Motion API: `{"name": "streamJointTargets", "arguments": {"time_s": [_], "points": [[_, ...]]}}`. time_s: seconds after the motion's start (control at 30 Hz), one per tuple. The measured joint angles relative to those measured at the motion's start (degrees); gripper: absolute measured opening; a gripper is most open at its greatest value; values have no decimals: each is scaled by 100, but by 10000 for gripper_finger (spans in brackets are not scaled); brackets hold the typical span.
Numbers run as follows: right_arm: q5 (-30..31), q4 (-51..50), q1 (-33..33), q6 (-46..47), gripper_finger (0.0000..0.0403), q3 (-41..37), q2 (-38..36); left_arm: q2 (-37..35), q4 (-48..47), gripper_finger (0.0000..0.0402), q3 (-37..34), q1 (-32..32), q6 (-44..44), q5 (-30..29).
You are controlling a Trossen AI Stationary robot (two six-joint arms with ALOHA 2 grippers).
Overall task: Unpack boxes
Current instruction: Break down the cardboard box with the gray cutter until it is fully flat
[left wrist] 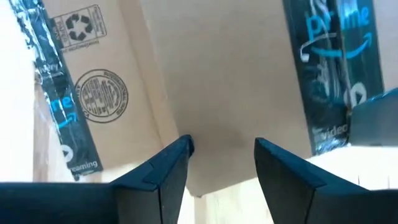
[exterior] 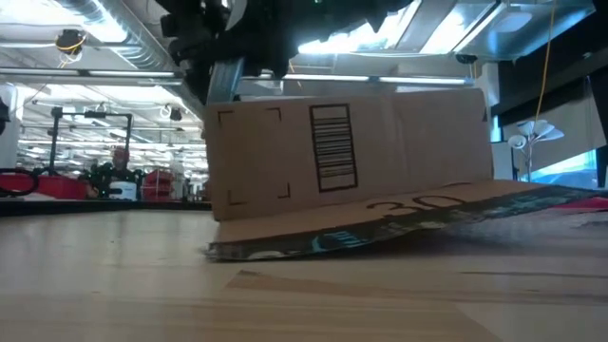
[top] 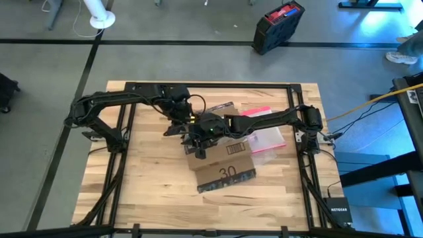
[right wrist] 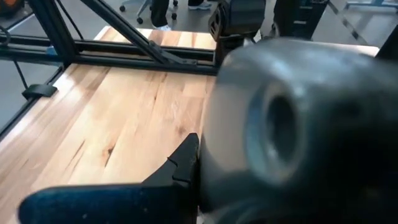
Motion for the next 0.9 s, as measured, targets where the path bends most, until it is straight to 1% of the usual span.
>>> {"name": "streamJointTargets", "arguments": {"time_s": [0.17,0.4,0.67,0.77,0.9], "points": [[-102,-262,-60,-189,71,0,-58,0,62,175,-186,76,157,-2],[-210,-845,-178,-612,71,0,-335,0,139,175,-409,100,201,-31],[-286,-1574,-399,-987,71,9,-528,-2,455,175,-434,102,170,-14],[-259,-1669,-491,-1037,71,9,-556,-2,532,175,-438,95,159,22],[-258,-1833,-612,-1109,71,7,-575,-2,637,175,-340,95,-102,-66]]}}
